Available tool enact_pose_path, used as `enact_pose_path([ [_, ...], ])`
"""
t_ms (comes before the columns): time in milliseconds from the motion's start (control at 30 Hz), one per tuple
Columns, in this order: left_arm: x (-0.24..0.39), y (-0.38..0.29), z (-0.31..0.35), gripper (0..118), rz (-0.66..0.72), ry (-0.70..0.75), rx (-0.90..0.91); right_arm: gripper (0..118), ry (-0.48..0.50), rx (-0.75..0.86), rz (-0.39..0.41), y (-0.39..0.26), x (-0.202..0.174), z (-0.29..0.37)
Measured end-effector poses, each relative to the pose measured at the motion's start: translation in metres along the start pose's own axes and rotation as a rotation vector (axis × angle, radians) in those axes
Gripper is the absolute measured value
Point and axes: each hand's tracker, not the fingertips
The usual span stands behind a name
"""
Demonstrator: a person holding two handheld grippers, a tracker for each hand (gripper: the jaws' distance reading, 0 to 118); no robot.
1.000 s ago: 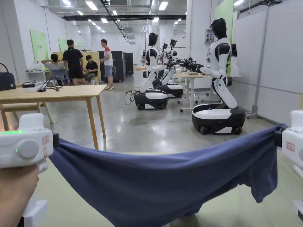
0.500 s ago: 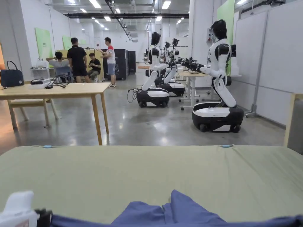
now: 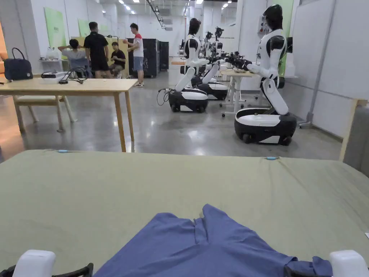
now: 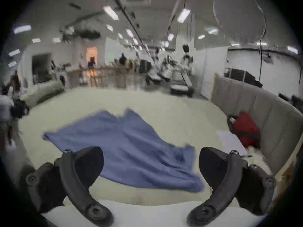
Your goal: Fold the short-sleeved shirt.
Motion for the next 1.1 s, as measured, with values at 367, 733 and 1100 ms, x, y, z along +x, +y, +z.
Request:
enact_pose_path([
  [367, -0.052, -0.058, 0.018, 0, 0.117, 0.042, -0.165, 5, 0.149, 0.043, -0.052, 0.001, -0.091, -0.016],
  [733, -0.095, -0.105, -0.072, 117, 0.121, 0.036, -0.36, 5, 0.155, -0.08, -0.059, -0.02, -0.103, -0.049],
  [1100, -0.081, -0.105, -0.164, 89, 0.009, 0.001, -0.556, 5, 0.059, -0.155, -0.054, -0.007, -0.063, -0.095],
])
